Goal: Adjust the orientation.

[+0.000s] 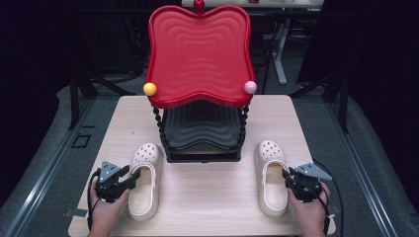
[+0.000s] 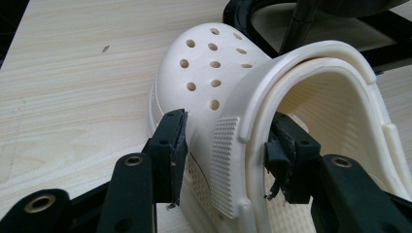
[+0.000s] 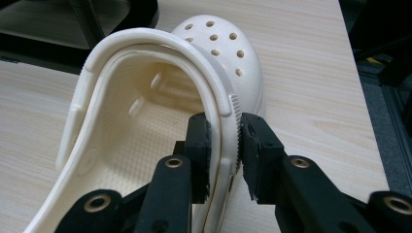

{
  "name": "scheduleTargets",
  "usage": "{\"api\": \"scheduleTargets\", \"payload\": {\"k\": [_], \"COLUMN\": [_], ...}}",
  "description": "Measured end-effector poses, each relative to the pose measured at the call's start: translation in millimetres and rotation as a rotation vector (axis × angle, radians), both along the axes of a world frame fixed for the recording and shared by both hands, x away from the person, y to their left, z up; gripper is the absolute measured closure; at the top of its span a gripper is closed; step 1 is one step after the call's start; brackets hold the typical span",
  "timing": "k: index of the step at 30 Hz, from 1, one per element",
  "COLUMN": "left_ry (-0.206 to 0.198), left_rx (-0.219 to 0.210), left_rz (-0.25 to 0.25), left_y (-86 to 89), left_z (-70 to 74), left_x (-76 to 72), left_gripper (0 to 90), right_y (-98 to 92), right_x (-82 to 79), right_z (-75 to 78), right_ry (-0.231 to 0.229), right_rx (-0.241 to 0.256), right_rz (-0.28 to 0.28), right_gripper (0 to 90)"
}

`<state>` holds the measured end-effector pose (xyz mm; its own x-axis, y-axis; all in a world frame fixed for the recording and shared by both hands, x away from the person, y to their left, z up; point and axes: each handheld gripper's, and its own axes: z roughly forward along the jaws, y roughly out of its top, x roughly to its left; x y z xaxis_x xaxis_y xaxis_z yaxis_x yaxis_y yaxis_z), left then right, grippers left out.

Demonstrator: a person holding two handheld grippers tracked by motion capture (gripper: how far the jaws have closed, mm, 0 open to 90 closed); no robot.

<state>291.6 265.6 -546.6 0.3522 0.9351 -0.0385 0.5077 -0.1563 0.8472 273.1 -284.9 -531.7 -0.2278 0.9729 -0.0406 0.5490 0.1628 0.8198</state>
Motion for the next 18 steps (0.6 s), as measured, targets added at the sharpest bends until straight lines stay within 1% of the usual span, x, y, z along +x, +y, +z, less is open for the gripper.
{"api": "scheduleTargets", "payload": {"k": [2, 7, 10, 12, 13, 14, 16, 18], "left_ry": [0.002, 0.006, 0.023, 0.039, 0.039, 0.047, 0.052, 0.055], "left_rx": [0.003, 0.005, 0.009, 0.014, 0.015, 0.026, 0.034, 0.033], "left_rz": [0.000, 0.007, 0.014, 0.016, 0.016, 0.021, 0.024, 0.024], "left_y": [-0.2, -0.5, -0.9, -1.1, -1.4, -1.7, -1.4, -0.6], "left_z": [-0.2, -0.4, -2.0, -2.5, -3.4, -3.9, -4.4, -4.6], "left_x": [0.1, -0.4, -0.6, -0.5, -0.2, 0.0, 0.1, 0.1], "left_gripper": [52.8, 53.1, 53.5, 54.4, 55.2, 55.9, 57.6, 58.9], "right_y": [-5.9, -8.1, -7.7, -7.6, -7.1, -6.8, -6.8, -7.6], "right_x": [2.7, 2.9, 2.4, 2.1, 3.1, 3.7, 5.5, 6.8], "right_z": [-1.3, -2.3, -3.1, -3.6, -5.6, -6.9, -8.3, -7.5], "right_ry": [-0.002, -0.008, -0.012, -0.009, 0.008, 0.017, 0.025, 0.032], "right_rx": [0.014, 0.011, 0.014, 0.015, 0.015, 0.010, 0.010, 0.010], "right_rz": [0.003, 0.008, 0.007, 0.003, 0.007, 0.007, 0.008, -0.001], "right_gripper": [74.0, 73.1, 72.2, 70.4, 69.4, 69.4, 71.0, 72.0]}}
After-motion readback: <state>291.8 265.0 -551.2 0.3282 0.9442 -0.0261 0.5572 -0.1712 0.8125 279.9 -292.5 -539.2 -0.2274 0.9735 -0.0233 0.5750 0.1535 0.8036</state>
